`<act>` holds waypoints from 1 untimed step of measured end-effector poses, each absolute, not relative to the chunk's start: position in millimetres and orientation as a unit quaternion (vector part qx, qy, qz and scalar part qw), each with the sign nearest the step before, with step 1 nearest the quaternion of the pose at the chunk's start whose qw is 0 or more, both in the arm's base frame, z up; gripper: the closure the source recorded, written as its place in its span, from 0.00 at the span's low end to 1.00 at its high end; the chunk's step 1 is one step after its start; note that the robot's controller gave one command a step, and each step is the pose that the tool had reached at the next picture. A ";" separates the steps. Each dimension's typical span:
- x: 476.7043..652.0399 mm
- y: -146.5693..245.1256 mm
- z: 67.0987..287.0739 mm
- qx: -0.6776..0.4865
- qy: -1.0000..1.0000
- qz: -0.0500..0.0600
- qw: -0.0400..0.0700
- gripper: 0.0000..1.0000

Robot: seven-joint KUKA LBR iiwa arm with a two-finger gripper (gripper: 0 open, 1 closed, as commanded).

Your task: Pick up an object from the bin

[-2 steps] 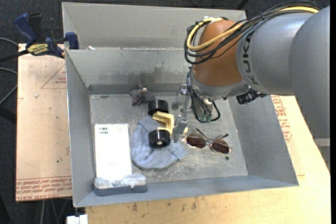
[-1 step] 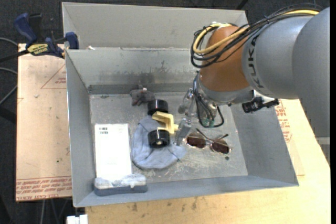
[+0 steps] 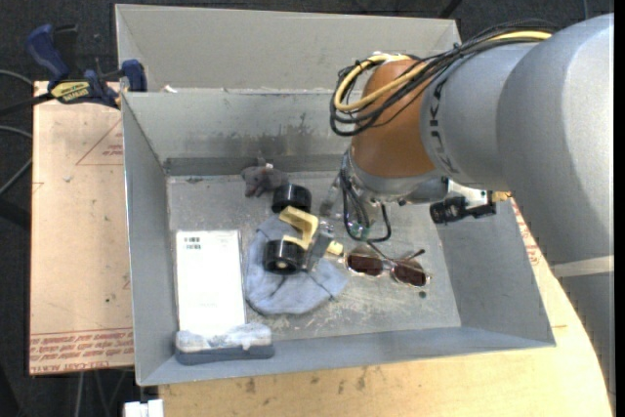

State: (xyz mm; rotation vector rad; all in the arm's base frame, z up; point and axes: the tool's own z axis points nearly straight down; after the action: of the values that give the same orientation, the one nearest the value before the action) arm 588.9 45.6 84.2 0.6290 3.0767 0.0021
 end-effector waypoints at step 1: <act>579.7 46.4 77.7 0.218 0.976 0.006 0.005 1.00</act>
Offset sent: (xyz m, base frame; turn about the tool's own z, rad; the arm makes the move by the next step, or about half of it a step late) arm 0.0000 0.0000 0.0000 0.0000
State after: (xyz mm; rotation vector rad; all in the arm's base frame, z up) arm 579.7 46.4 77.7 0.6841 3.0557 0.0186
